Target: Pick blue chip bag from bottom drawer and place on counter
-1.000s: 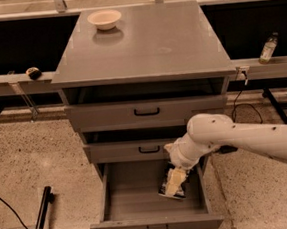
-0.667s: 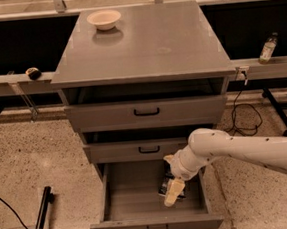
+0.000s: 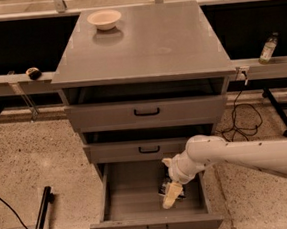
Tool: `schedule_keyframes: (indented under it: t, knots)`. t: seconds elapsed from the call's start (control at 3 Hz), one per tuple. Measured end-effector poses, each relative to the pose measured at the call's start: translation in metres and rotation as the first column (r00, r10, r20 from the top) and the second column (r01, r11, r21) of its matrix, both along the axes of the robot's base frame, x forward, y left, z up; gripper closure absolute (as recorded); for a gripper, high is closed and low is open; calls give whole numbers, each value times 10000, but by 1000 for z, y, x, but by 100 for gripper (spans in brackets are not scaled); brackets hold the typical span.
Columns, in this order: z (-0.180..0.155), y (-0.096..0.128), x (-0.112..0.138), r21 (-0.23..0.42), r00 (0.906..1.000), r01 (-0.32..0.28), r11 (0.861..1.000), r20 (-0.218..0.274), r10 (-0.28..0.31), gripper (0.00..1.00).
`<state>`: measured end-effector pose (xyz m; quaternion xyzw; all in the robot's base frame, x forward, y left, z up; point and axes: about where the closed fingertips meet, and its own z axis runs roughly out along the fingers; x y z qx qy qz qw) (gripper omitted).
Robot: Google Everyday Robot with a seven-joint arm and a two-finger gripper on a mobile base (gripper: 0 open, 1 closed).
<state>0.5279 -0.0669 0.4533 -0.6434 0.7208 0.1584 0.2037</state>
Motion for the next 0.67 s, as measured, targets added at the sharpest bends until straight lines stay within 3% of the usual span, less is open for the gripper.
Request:
schedule_keyframes:
  t: [0.67]
  knots:
    - [-67, 7, 11, -114, 9955, 71, 9999, 951, -60, 0]
